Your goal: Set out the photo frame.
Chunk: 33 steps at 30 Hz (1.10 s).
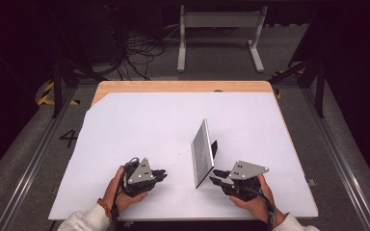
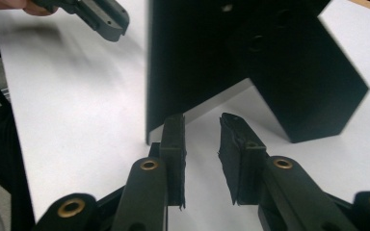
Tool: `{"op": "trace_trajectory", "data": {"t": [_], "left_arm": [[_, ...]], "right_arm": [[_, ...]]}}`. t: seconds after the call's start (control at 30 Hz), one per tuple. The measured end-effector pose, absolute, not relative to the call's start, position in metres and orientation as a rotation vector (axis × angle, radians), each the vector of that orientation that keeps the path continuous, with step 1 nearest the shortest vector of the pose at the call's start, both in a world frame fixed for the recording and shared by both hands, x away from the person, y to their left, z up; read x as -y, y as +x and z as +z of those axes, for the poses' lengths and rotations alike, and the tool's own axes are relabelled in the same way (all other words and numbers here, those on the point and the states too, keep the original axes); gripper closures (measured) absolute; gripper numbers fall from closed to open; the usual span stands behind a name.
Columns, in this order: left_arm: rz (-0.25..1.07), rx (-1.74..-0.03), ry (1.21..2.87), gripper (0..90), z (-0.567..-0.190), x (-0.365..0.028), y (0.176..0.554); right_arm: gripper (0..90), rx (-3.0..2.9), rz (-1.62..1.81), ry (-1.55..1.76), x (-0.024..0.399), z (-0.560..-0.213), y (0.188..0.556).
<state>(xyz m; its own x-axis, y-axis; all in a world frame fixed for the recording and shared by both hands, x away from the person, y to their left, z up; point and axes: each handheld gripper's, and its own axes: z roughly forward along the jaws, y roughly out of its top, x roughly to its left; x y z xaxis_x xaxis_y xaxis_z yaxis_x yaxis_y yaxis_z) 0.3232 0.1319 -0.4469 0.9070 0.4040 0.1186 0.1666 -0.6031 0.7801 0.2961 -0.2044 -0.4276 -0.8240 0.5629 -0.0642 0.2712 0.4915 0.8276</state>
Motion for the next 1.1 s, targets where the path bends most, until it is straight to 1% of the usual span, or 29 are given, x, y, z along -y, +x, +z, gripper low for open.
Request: {"op": "trace_trajectory", "data": {"t": [0.07, 0.1, 0.2, 0.27, 0.5, 0.6, 0.73, 0.83, 0.9, 1.0, 1.07, 1.1], "left_arm": [[0.353, -0.406, 2.214, 81.4, -0.448, -0.132, 0.324], [0.354, -0.405, 2.217, 80.8, -0.448, -0.131, 0.325], [0.346, -0.403, 2.216, 80.5, -0.448, -0.13, 0.326], [0.351, -0.404, 2.216, 80.0, -0.449, -0.129, 0.328], [0.358, -0.419, 2.212, 77.5, -0.448, -0.127, 0.335], [0.359, -0.422, 2.213, 75.6, -0.448, -0.127, 0.337], [0.359, -0.425, 2.209, 74.5, -0.448, -0.127, 0.338], [0.358, -0.414, 2.207, 73.8, -0.447, -0.126, 0.338], [0.357, -0.416, 2.2, 73.4, -0.446, -0.126, 0.339], [0.354, -0.418, 2.195, 72.9, -0.446, -0.126, 0.34], [0.36, -0.42, 2.194, 72.0, -0.445, -0.125, 0.341], [0.361, -0.42, 2.193, 71.1, -0.445, -0.125, 0.342]], "right_arm": [[68.7, -2.421, 1.261, 0.694, 0.201, -0.428, 0.294], [65.9, -2.426, 1.27, 0.687, 0.199, -0.428, 0.293], [64.9, -2.427, 1.286, 0.687, 0.197, -0.427, 0.291], [59.8, -2.428, 1.294, 0.68, 0.194, -0.426, 0.29], [54.2, -2.416, 1.313, 0.705, 0.182, -0.427, 0.291], [47.7, -2.4, 1.312, 0.748, 0.175, -0.428, 0.293], [47.0, -2.374, 1.324, 0.777, 0.173, -0.426, 0.295], [48.5, -2.354, 1.332, 0.806, 0.172, -0.426, 0.298], [52.8, -2.346, 1.321, 0.817, 0.174, -0.426, 0.299], [53.6, -2.346, 1.334, 0.831, 0.176, -0.426, 0.302], [57.8, -2.356, 1.334, 0.807, 0.177, -0.425, 0.301], [58.2, -2.356, 1.33, 0.798, 0.176, -0.425, 0.3]]}}
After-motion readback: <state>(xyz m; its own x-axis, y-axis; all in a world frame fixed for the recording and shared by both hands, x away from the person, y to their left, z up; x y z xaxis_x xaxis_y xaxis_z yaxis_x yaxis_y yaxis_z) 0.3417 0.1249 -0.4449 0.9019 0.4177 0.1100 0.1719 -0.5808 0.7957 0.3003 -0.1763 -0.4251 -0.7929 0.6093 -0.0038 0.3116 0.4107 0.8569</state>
